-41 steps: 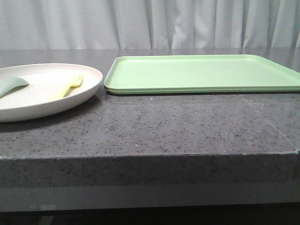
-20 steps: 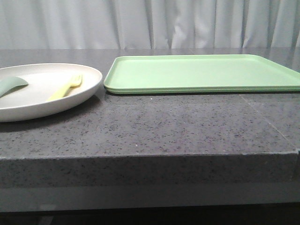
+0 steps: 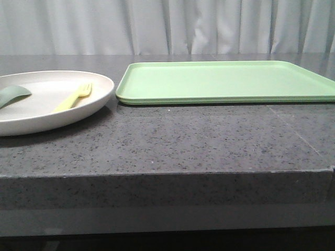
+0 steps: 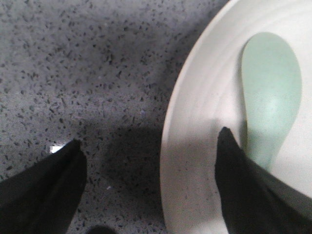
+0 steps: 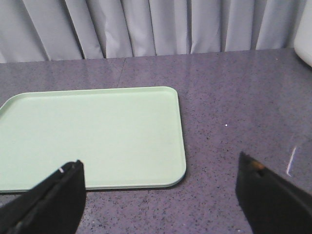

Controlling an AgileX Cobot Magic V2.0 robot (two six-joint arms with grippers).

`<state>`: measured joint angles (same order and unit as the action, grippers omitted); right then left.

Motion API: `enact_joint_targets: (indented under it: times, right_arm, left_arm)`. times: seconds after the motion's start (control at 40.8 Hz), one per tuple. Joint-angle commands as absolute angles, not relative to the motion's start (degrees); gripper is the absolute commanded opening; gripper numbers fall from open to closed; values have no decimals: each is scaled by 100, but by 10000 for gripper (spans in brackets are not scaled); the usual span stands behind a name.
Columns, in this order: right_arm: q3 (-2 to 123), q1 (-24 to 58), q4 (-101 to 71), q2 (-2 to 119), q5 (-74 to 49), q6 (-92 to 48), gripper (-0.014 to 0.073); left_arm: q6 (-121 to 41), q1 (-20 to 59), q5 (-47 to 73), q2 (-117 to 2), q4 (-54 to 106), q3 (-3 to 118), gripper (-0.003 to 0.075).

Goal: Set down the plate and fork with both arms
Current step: 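Grasp the cream plate rim with the left gripper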

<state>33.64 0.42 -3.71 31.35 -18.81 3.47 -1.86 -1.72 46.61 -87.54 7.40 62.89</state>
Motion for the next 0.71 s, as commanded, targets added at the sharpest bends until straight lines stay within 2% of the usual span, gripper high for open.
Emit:
enact_joint_targets:
  times: [0.0,0.147,0.245,0.442,0.466,0.687]
  right_arm:
    - [3563,18,-325,3195,-1393,314,645]
    - [3563,18,-325,3195,-1393,314,645]
    - [3563,18,-325,3195,-1393,314,645]
    - [3563,18,-325,3195,-1398,314,645]
    - [3563,18,-325,3195,-1398,314,645]
    - [3563,18,-325,3195,-1409,314,645]
  left_arm:
    - [-191,-156,4451,-8651,841,6480,492]
    - [-191,-156,4471,-8663,982,6480,379]
    - [-191,-156,4433,-8652,1064,6480,270]
    - [-191,-156,4433,-8652,1076,6480,1]
    - [-191,-156,4433,-8652,1076,6480,-16]
    - [-218,-245,4471,-8630,1168,6512,-18]
